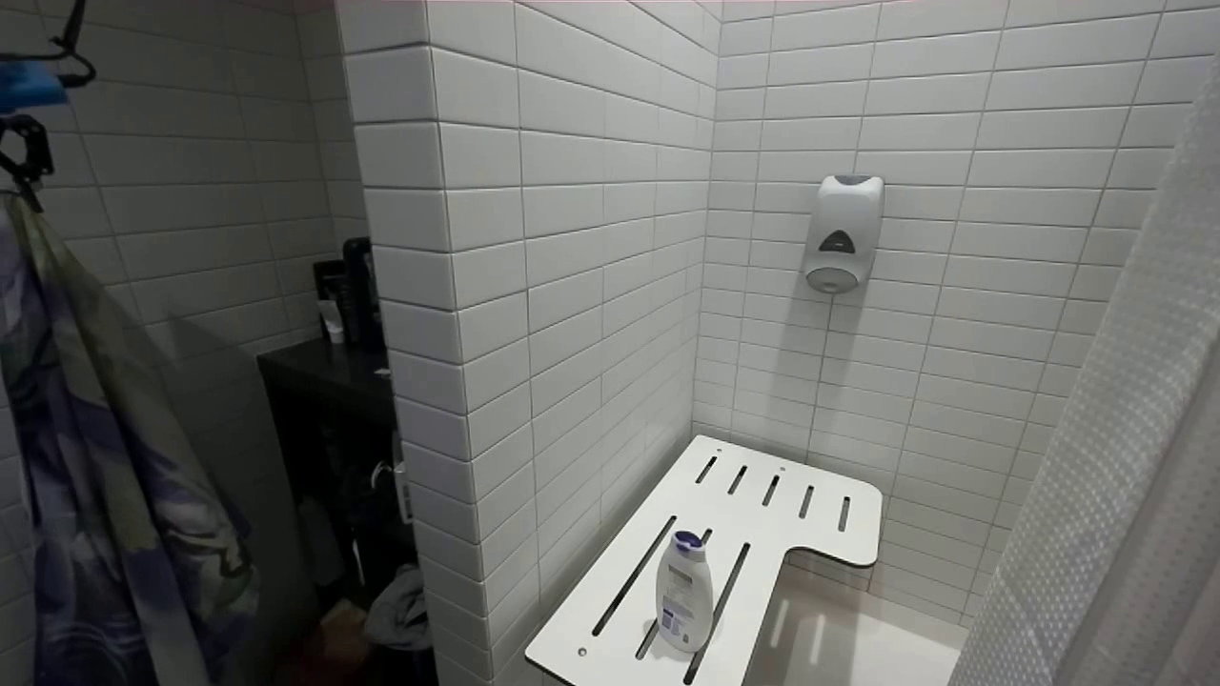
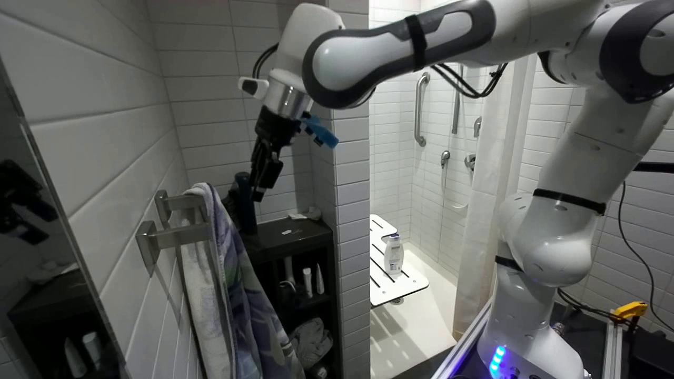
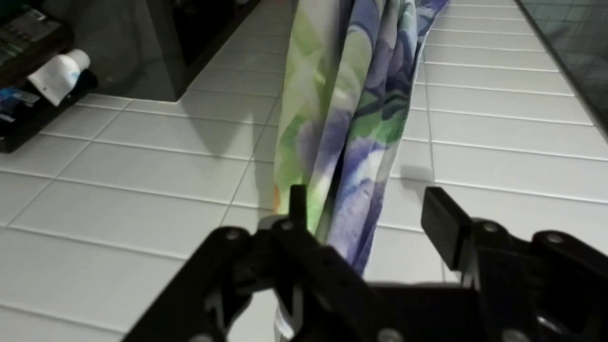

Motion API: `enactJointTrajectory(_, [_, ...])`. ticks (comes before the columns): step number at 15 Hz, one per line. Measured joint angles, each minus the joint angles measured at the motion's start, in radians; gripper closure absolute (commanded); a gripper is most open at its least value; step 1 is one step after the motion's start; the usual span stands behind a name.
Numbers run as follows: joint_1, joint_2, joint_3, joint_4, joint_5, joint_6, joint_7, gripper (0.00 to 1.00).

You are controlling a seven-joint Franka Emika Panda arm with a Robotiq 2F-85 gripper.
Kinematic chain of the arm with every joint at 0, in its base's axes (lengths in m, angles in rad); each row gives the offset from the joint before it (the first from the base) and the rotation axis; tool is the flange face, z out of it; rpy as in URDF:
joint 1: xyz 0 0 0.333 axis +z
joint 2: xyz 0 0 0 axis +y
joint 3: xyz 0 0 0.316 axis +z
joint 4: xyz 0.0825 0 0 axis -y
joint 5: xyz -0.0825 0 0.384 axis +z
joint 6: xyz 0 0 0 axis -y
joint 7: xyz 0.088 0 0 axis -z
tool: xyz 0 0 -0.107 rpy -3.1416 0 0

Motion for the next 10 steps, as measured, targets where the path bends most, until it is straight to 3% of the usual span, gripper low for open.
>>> enactJointTrajectory(2, [0.0,0.044,-0.018,-0.019,0.056,0.042,-0.071,0.0])
enactJointTrajectory(6, [0.002,0.112,-0.028,-0.035,0.173,0.175,-0.28,0.0])
enactJointTrajectory(10, [0.02,0.167,-0.035,-0.038,0.406,0.259,-0.528,0.0])
